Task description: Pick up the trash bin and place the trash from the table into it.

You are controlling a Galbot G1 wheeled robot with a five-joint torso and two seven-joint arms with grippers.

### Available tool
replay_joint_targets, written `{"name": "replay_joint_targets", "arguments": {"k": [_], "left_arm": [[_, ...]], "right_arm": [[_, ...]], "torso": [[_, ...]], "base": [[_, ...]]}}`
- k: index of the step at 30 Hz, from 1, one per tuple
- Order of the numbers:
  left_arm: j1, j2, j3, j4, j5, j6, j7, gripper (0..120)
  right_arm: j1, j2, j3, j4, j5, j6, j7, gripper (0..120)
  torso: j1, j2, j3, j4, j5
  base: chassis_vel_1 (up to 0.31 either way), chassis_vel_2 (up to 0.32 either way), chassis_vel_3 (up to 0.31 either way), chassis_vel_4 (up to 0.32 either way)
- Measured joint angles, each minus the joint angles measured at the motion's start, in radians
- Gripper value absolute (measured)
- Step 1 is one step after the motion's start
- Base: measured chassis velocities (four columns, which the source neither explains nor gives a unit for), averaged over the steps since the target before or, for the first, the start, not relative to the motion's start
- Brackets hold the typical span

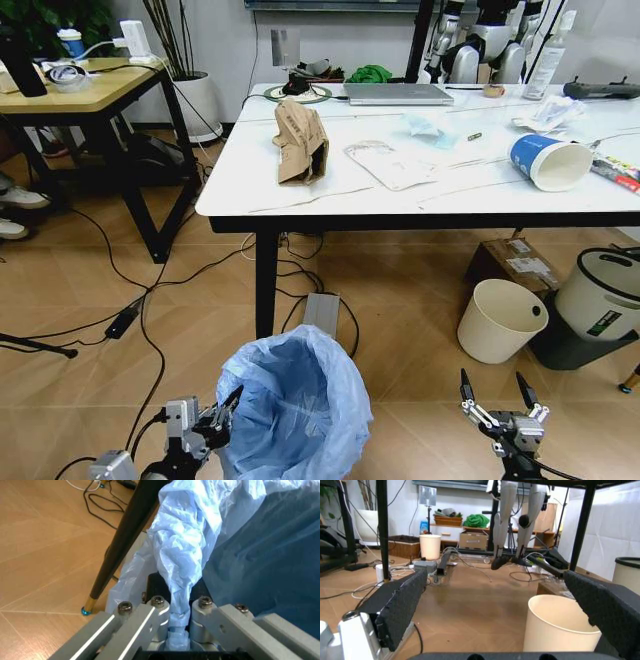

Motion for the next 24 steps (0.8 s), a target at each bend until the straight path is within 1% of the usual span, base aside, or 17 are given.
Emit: {"name": "replay_joint_targets", "arguments": {"k": [4, 9, 10, 16, 17, 24], "left_arm": [[0.000, -0.002, 0.000, -0.001, 0.001, -0.001, 0.003, 0], [0.000, -0.005, -0.004, -0.002, 0.003, -0.001, 0.009, 0], [0.000, -0.005, -0.004, -0.002, 0.003, -0.001, 0.009, 0], [0.002, -0.009, -0.003, -0.003, 0.009, -0.002, 0.015, 0], [0.002, -0.009, -0.003, -0.003, 0.009, -0.002, 0.015, 0], [0.000, -0.015, -0.001, 0.002, 0.013, -0.002, 0.016, 0]], "right_arm": [[-0.003, 0.001, 0.000, 0.000, 0.000, 0.003, 0.000, 100], [-0.007, 0.001, 0.000, 0.001, -0.001, 0.007, 0.000, 100], [-0.007, 0.001, 0.000, 0.001, -0.001, 0.007, 0.000, 100], [-0.007, 0.000, -0.001, 0.004, -0.001, 0.007, 0.000, 100], [-0.007, 0.000, -0.001, 0.004, -0.001, 0.007, 0.000, 100], [-0.009, -0.005, -0.002, 0.004, 0.001, 0.007, -0.001, 100]], "torso": [[0.003, 0.013, 0.010, 0.0000, 0.0000], [0.011, 0.040, 0.030, 0.0000, 0.0000], [0.011, 0.040, 0.030, 0.0000, 0.0000], [0.018, 0.069, 0.051, 0.0000, 0.0000], [0.018, 0.069, 0.051, 0.0000, 0.0000], [0.029, 0.101, 0.072, 0.0000, 0.0000]], "base": [[0.000, 0.000, 0.000, 0.000], [0.000, 0.000, 0.000, 0.000], [0.000, 0.000, 0.000, 0.000], [0.000, 0.000, 0.000, 0.000], [0.000, 0.000, 0.000, 0.000], [0.000, 0.000, 0.000, 0.000]]}}
